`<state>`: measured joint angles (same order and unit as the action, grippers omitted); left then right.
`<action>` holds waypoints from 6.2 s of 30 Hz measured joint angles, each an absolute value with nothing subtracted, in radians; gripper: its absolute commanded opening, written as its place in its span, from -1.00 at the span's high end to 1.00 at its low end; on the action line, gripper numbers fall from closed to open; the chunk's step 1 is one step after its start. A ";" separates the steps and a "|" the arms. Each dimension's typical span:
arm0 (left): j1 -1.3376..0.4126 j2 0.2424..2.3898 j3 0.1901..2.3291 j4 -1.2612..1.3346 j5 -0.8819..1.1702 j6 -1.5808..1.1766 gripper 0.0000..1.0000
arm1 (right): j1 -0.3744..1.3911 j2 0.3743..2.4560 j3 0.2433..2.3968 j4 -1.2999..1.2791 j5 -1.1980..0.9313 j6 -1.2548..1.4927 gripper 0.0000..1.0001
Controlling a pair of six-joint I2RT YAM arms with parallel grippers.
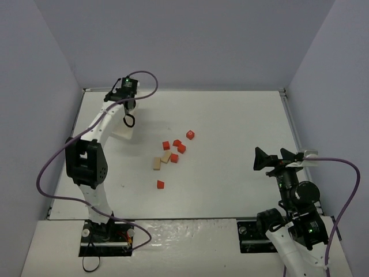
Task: Build the wood block tower
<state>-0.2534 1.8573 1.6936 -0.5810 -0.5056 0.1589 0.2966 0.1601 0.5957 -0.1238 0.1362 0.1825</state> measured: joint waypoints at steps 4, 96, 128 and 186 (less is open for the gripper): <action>-0.122 1.969 1.763 -0.621 -0.340 0.121 1.00 | 0.297 0.185 0.596 -0.124 0.123 0.183 -0.92; -0.221 0.809 0.912 -0.638 -0.142 -0.189 -0.90 | 0.533 2.193 1.725 -0.264 -0.210 -0.274 0.02; -0.221 0.812 0.912 -0.638 -0.118 -0.187 -0.90 | 0.311 1.777 1.329 -0.255 0.038 0.019 1.00; -0.221 0.854 0.908 -0.637 -0.078 -0.167 -0.90 | 0.298 1.713 1.028 0.003 0.044 0.120 -0.27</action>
